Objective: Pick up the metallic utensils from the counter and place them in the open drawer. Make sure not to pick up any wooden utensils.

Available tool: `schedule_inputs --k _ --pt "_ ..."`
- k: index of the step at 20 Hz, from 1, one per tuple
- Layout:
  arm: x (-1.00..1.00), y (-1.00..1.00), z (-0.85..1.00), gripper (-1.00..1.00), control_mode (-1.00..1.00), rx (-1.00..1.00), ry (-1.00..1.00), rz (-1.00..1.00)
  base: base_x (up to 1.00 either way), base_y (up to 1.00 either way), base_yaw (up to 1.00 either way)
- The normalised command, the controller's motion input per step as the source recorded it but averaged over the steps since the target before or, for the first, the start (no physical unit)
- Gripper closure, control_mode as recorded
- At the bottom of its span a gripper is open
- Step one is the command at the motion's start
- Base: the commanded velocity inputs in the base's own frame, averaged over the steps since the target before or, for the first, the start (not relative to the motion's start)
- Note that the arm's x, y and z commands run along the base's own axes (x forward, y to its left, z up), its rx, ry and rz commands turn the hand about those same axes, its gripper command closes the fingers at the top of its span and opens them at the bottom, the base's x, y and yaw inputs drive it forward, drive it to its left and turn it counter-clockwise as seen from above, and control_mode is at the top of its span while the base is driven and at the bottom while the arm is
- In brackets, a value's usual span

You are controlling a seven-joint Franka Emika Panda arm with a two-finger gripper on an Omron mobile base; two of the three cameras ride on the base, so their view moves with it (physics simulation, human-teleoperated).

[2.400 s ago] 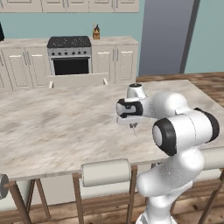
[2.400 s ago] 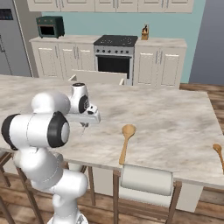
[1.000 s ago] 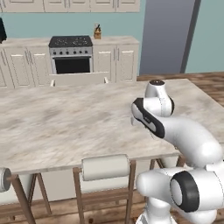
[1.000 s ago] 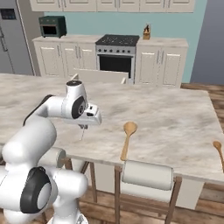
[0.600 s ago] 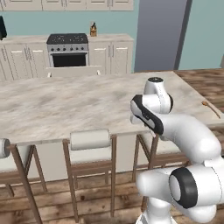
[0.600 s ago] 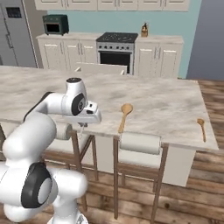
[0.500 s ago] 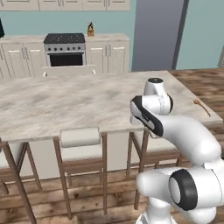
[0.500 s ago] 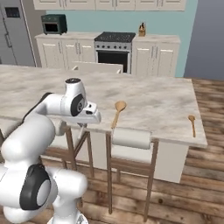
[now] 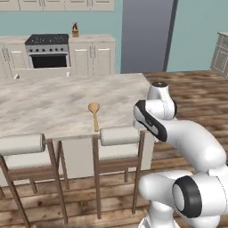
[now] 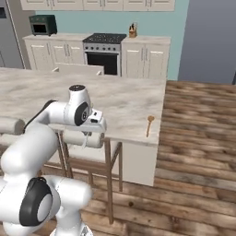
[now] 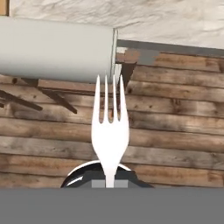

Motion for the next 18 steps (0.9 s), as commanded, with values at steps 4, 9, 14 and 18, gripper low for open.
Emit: schedule_inputs --k 4,9,14,18 --pt "0.00 0.00 0.00 1.00 1.00 0.00 0.00 0.00 0.00 -1.00 0.04" --pt "0.00 0.00 0.00 1.00 1.00 0.00 0.00 0.00 0.00 -1.00 0.04" --pt "0.00 0.00 0.00 1.00 1.00 0.00 0.00 0.00 0.09 -1.00 0.03" --pt "0.00 0.00 0.00 1.00 1.00 0.00 0.00 0.00 0.46 -0.94 0.04"
